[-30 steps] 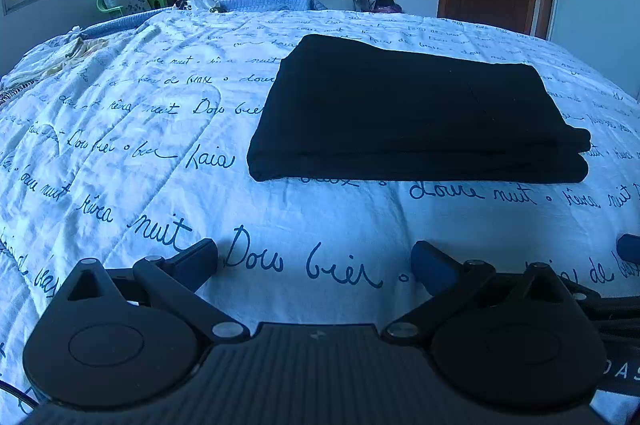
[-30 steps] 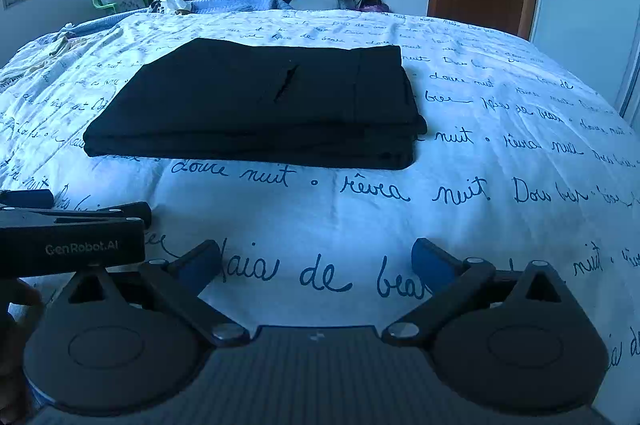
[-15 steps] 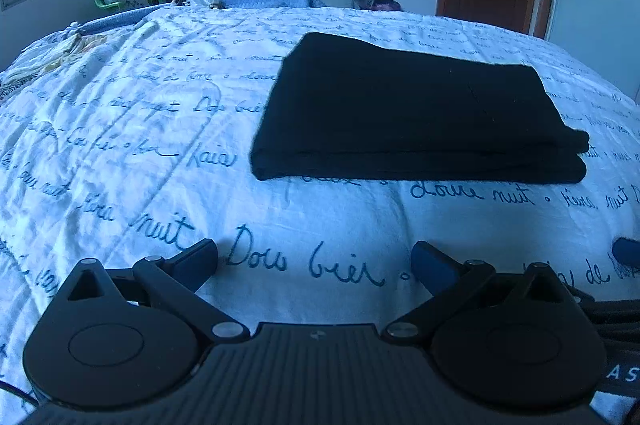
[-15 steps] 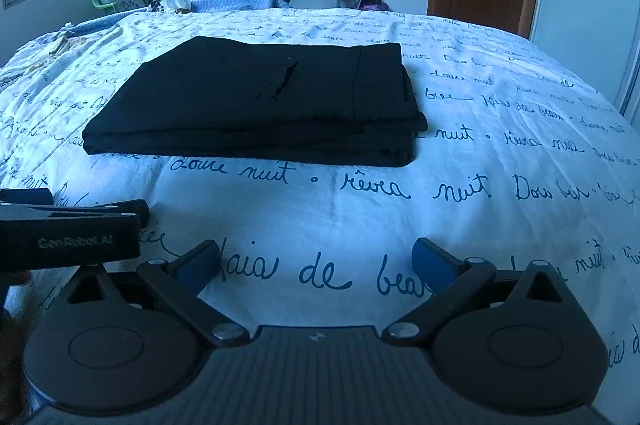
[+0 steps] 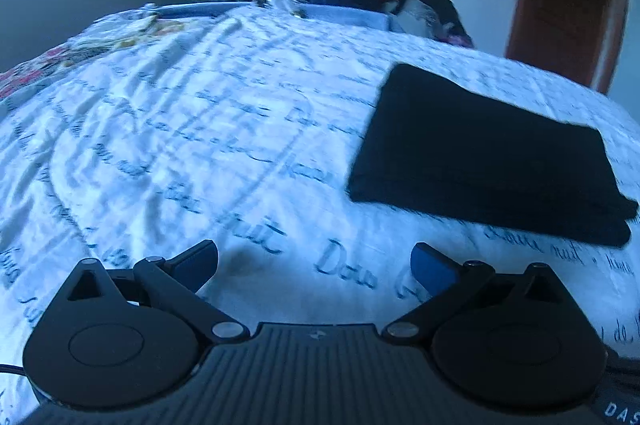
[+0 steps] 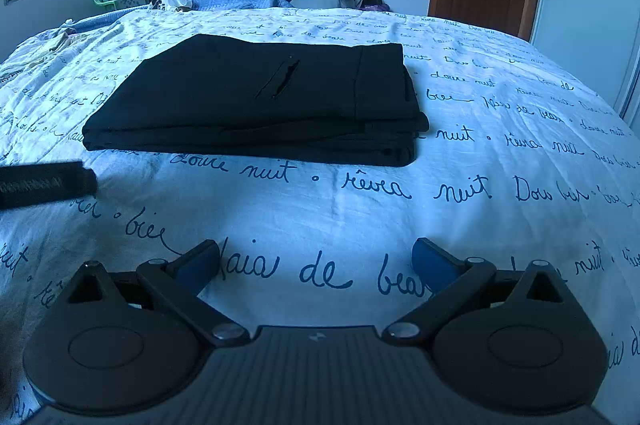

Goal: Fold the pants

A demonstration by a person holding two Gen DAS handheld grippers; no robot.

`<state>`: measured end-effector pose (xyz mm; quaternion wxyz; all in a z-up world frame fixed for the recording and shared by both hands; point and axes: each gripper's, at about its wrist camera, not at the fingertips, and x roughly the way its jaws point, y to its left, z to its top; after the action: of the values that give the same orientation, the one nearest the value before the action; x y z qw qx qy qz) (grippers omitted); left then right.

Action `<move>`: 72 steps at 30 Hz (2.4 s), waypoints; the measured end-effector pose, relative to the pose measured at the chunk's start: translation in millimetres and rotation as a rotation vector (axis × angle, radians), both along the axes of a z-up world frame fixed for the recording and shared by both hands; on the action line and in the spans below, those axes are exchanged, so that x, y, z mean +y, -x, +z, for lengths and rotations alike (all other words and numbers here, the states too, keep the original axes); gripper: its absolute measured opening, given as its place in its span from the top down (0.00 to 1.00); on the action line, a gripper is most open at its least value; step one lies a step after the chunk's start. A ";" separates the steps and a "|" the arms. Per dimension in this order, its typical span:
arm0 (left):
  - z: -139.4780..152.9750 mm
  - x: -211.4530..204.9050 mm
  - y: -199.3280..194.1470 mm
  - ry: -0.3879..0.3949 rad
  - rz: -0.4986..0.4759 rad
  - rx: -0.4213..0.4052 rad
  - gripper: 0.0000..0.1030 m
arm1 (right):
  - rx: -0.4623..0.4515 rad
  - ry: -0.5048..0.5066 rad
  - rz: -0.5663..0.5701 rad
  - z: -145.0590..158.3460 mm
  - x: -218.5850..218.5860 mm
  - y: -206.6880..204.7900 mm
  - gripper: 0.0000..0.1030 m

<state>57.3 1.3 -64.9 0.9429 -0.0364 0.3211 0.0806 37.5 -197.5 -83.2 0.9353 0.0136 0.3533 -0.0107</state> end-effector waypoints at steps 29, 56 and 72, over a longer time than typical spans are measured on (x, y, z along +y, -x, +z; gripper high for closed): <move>12.3 51.5 11.6 0.037 0.303 -0.027 0.00 | -0.009 -0.028 0.012 -0.8 -3.3 1.6 0.00; 10.2 48.8 10.8 0.008 0.293 0.001 0.00 | -0.014 -0.038 0.014 -0.9 -4.7 2.8 0.00; 5.2 -4.2 14.4 0.045 -0.258 0.049 0.00 | -0.023 0.025 0.002 9.0 1.1 3.7 0.00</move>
<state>43.0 -2.9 -59.7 0.9363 -0.0140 0.3476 -0.0476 33.8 -196.4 -74.2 0.9394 0.0017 0.3424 -0.0143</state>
